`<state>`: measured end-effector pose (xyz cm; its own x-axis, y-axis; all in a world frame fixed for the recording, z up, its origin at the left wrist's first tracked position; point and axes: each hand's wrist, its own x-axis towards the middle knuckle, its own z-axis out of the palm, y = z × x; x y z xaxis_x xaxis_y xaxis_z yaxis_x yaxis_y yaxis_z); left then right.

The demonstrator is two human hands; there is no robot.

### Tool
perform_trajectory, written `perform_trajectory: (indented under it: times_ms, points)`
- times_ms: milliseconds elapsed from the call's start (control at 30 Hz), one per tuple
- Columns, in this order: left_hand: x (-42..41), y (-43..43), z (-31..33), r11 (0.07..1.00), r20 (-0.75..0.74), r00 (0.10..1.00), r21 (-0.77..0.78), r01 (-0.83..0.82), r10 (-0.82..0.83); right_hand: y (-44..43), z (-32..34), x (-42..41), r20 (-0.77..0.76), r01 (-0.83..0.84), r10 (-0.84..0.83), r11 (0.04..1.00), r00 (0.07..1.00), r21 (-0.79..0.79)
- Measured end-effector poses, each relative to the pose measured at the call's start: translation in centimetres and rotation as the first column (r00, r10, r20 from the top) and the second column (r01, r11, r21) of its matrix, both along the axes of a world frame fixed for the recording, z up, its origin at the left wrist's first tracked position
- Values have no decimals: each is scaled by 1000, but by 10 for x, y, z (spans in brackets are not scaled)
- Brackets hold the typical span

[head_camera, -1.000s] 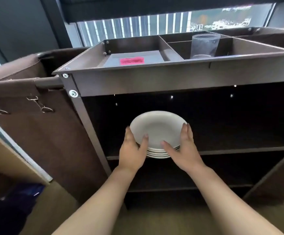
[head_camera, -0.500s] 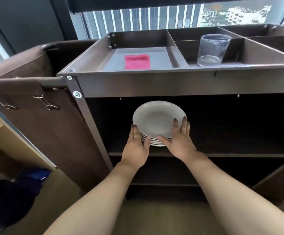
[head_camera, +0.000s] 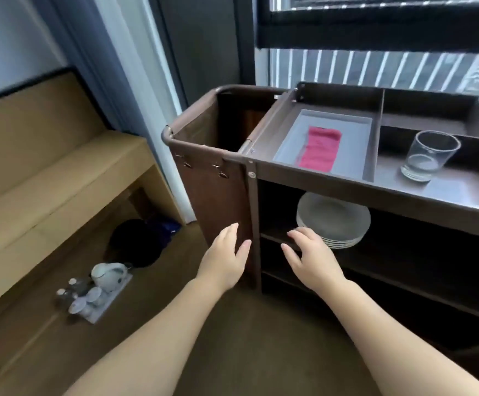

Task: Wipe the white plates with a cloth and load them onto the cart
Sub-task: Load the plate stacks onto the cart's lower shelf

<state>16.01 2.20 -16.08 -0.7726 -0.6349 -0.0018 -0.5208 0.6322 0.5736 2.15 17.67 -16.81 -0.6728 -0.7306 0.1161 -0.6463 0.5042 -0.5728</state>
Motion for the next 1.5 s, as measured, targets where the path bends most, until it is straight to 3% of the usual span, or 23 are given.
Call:
perform_trajectory:
  times_ms: [267,600,767,967,1300,1500]
  points:
    - [167,-26,42,904,-24,905,-42,-425,424,-83,54,106,-64,-380,377,924,924,-43]
    - [405,-100,35,624,-67,621,26,-781,781,-235,71,302,-80,-712,710,702,700,-4]
    - [501,-151,36,521,-114,510,111,-846,852,-315,77,403,-71,-788,789,614,610,43]
    - [573,-202,40,479,-87,473,66,-875,877,-390,85,482,-73,-817,819,573,569,64]
    - [603,-299,18,428,-18,427,37,-903,904,-512,57,510,-26,-846,848,529,529,70]
    - [598,-391,3,344,27,345,38,-938,938,-628,33,512,78,-870,868,483,491,95]
